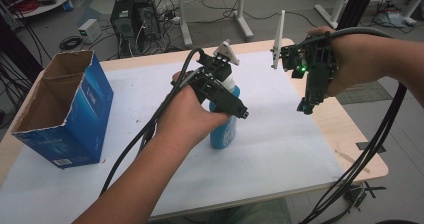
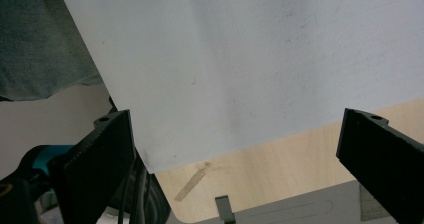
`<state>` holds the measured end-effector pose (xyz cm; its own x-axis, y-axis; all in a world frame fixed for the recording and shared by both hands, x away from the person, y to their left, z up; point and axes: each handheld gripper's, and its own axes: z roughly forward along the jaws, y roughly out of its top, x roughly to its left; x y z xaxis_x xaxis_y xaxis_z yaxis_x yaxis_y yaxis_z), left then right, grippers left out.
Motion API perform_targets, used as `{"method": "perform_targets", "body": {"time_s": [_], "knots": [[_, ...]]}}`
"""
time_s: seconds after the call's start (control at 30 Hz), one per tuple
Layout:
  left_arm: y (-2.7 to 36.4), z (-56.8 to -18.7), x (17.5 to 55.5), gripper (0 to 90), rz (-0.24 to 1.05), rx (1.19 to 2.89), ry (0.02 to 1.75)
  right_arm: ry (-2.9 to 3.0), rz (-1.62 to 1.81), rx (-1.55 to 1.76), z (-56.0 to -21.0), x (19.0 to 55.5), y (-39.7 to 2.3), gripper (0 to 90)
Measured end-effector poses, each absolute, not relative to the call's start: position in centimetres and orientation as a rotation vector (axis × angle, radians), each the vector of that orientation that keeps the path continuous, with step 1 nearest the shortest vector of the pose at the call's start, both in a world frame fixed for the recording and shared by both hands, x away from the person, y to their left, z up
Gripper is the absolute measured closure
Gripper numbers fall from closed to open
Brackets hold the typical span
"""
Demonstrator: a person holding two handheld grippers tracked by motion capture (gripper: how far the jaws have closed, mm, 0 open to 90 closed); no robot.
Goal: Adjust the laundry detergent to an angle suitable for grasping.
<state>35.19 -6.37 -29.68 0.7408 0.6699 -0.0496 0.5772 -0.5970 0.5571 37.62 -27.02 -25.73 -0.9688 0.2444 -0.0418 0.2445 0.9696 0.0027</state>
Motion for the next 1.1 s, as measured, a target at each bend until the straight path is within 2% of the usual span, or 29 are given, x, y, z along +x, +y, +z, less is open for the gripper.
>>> {"method": "perform_targets", "body": {"time_s": [0.57, 0.8, 1.1], "knots": [[-7.6, -31.4, 36.2, 2.2, 0.283, 2.383, 0.999, 3.066, 0.002, 0.39, -25.7, 37.7, -26.9, 1.3], [-8.0, -31.9, 36.2, 10.8, 0.291, 2.408, 0.982, 3.067, -0.014, 0.383, -25.8, 37.8, -27.0, 1.2], [-8.1, -32.0, 36.3, 14.1, 0.3, 2.402, 0.994, 3.068, -0.022, 0.385, -26.0, 37.8, -26.9, 1.3]]}}
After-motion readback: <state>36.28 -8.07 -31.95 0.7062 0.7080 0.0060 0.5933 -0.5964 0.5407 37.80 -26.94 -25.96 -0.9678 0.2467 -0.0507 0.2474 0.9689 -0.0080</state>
